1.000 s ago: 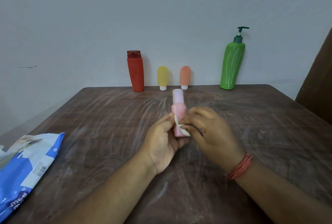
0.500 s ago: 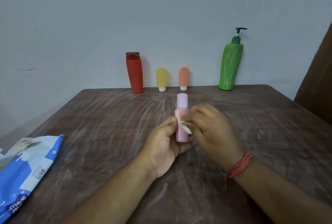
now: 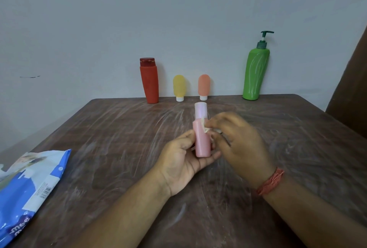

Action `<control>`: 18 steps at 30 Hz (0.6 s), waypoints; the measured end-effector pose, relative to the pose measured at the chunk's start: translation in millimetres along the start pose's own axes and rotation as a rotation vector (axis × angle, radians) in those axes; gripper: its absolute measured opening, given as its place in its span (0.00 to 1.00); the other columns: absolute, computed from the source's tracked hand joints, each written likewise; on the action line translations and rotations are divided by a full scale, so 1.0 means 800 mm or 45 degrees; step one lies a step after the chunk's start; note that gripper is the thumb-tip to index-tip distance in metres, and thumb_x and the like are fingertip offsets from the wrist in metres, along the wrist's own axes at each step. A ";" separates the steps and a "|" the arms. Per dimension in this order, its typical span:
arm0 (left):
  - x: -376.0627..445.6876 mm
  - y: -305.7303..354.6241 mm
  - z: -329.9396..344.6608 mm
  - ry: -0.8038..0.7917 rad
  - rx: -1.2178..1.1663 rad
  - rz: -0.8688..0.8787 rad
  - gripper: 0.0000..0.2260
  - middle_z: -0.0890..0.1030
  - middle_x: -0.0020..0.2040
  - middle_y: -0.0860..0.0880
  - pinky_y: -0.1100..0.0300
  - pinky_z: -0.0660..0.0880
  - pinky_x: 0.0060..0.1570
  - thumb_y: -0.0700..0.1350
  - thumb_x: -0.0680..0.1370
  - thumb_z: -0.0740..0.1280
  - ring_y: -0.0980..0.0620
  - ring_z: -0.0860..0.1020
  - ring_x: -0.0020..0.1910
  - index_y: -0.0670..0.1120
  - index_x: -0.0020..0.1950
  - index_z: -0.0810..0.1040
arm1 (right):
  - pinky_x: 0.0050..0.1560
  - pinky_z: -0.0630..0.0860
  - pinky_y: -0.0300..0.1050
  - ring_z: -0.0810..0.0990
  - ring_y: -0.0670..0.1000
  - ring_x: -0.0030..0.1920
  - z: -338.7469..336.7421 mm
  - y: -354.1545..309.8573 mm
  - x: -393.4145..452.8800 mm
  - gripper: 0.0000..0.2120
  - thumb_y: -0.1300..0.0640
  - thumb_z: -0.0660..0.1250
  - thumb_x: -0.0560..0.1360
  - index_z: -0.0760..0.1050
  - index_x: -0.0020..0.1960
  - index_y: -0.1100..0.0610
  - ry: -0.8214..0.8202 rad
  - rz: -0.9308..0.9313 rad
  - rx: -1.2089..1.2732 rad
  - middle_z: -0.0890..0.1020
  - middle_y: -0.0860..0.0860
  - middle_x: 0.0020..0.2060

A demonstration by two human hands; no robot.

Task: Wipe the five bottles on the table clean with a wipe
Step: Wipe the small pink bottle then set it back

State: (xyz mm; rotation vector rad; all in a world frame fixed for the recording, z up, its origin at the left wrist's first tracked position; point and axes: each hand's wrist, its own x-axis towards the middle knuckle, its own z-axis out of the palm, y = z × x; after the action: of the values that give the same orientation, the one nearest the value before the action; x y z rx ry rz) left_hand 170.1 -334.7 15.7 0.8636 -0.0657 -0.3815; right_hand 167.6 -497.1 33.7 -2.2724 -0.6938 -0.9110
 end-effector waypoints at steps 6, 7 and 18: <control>0.003 -0.003 0.004 0.110 0.053 0.054 0.15 0.80 0.62 0.32 0.45 0.80 0.59 0.41 0.86 0.55 0.41 0.80 0.58 0.39 0.66 0.78 | 0.53 0.75 0.35 0.80 0.44 0.51 -0.002 0.001 -0.004 0.08 0.64 0.74 0.74 0.83 0.52 0.57 -0.019 0.061 0.072 0.81 0.47 0.51; 0.003 0.000 0.004 0.132 0.041 0.095 0.15 0.82 0.59 0.34 0.48 0.80 0.58 0.41 0.86 0.54 0.43 0.82 0.55 0.40 0.65 0.78 | 0.53 0.75 0.36 0.80 0.44 0.51 0.001 -0.002 -0.005 0.08 0.64 0.74 0.74 0.83 0.52 0.58 -0.052 0.045 0.090 0.81 0.48 0.51; 0.003 0.009 0.010 0.249 -0.106 0.281 0.14 0.80 0.45 0.39 0.53 0.77 0.44 0.44 0.86 0.56 0.45 0.81 0.43 0.38 0.62 0.77 | 0.48 0.71 0.29 0.77 0.43 0.46 0.017 -0.023 -0.010 0.04 0.64 0.74 0.74 0.81 0.46 0.58 -0.077 0.019 0.148 0.79 0.48 0.46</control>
State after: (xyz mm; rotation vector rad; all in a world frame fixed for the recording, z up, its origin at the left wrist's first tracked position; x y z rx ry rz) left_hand 172.9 -337.0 26.3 0.7986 0.0357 -0.0913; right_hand 156.9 -476.9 25.6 -2.2070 -0.7355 -0.7773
